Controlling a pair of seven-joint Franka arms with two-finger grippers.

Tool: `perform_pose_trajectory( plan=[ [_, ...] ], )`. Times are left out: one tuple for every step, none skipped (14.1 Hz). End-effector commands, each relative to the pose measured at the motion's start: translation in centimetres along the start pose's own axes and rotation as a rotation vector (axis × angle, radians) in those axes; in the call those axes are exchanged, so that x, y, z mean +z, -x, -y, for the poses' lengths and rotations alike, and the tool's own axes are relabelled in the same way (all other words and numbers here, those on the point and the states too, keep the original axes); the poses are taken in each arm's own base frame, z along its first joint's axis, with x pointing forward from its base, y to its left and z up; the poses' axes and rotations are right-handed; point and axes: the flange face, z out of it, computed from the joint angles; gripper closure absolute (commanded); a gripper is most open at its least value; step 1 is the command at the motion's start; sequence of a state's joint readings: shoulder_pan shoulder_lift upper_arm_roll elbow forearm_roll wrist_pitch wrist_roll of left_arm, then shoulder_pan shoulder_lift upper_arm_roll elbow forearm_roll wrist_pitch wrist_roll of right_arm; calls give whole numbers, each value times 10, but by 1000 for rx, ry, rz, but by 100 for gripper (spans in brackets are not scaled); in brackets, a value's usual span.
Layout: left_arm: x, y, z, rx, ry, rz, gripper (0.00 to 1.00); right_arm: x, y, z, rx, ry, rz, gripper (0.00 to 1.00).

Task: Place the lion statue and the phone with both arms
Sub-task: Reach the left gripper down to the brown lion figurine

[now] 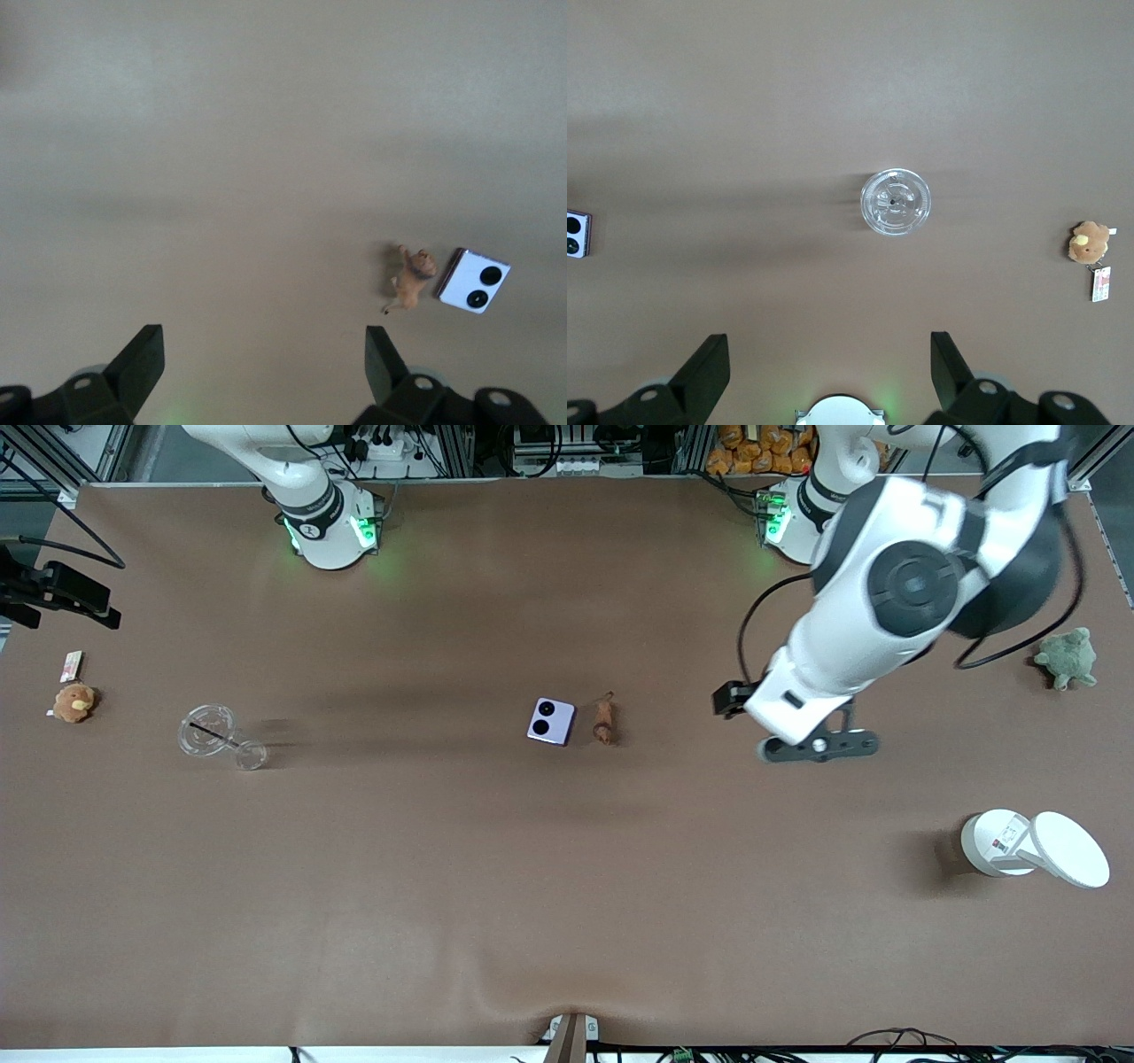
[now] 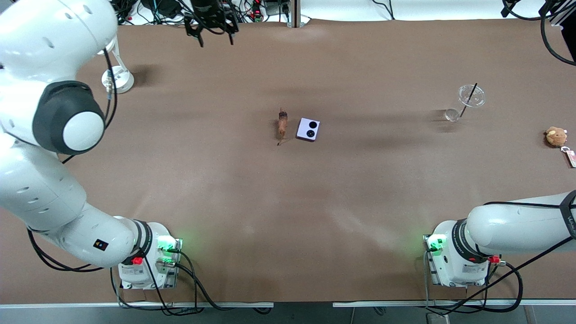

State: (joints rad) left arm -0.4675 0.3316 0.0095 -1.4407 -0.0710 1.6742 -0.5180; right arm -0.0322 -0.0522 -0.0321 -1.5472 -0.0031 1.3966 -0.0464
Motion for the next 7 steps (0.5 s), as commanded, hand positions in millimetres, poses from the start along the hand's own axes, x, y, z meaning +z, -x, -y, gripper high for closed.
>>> perform_pose_trajectory(
  plan=[
    [16, -4, -27, -22, 12, -17, 0, 2, 2, 1, -2, 3, -3, 0],
    [27, -3, -39, -23, 10, -21, 0, 2, 2, 3, -5, 4, -3, 0],
    [36, 0, -52, -21, 8, -24, 0, 3, 1, 3, -5, 4, -3, 0],
    [44, 1, -62, -26, 8, -32, 0, 4, 0, 3, -5, 4, 0, 0],
    [52, 0, -69, -33, 11, -38, 0, 5, -1, 3, -5, 2, 0, 0],
    [59, 0, -75, -33, 14, -42, 0, 5, -1, 2, -4, 2, 0, 0],
    [64, -2, -78, -32, 19, -48, 0, 5, -1, 3, -5, 2, 1, 0]
  ],
)
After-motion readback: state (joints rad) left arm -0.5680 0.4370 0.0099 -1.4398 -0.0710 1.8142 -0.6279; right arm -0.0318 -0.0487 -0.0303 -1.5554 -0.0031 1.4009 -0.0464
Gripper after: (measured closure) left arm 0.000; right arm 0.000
